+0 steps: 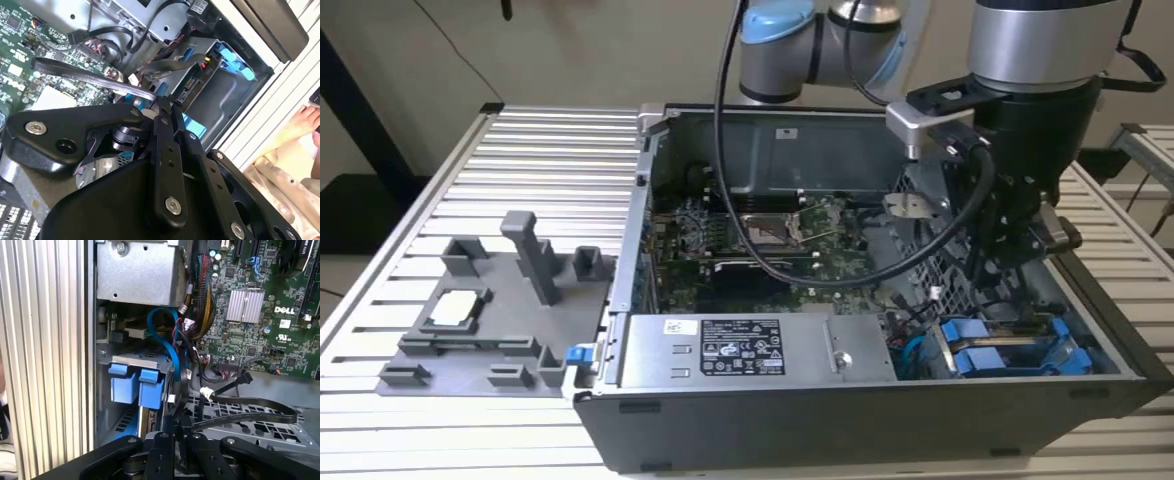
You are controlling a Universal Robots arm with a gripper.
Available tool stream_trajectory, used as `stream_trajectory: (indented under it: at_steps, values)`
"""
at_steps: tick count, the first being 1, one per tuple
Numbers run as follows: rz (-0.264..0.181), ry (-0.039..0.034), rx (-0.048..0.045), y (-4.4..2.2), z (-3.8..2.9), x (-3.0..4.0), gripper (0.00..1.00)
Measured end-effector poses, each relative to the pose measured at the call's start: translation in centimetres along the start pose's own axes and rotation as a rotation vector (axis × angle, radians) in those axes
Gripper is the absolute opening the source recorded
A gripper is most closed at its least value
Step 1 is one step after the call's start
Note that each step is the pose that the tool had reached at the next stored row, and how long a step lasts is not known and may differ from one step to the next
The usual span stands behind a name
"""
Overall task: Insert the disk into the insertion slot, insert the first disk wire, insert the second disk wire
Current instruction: 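Insert the second disk wire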
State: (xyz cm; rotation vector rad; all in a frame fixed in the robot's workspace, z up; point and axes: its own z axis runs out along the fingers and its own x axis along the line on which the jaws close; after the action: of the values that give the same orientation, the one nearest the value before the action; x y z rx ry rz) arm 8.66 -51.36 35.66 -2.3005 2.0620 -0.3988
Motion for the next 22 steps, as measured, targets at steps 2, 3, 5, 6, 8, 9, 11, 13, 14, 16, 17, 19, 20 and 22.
stream_trajectory:
  at_steps: [2,3,5,6,8,9,11,13,14,16,17,19,20,22]
  values:
    - [-0.001,-0.0007,-0.0053,-0.24,0.13,0.46,0.16]
    - [-0.001,-0.0011,-0.0077,-0.34,0.20,0.69,0.16]
    - [-0.002,-0.0017,-0.0125,-0.55,0.32,1.17,0.16]
    - [-0.002,-0.0020,-0.0150,-0.65,0.38,1.42,0.16]
    - [-0.003,-0.0026,-0.0197,-0.84,0.51,1.91,0.16]
    - [-0.003,-0.0028,-0.0220,-0.93,0.57,2.15,0.16]
    - [-0.004,-0.0034,-0.0265,-1.08,0.68,2.62,0.16]
    - [-0.005,-0.0038,-0.0308,-1.19,0.79,3.09,0.16]
    - [-0.005,-0.0042,-0.0328,-1.23,0.84,3.32,0.16]
    - [-0.005,-0.0047,-0.0367,-1.31,0.92,3.66,0.16]
    - [-0.005,-0.0047,-0.0374,-1.33,0.92,3.68,0.16]
    - [-0.005,-0.0047,-0.0375,-1.32,0.92,3.68,0.16]
    - [-0.005,-0.0053,-0.0376,-1.33,0.92,3.69,0.16]
    - [0.003,-0.0332,-0.0352,-1.33,0.95,3.69,0.16]
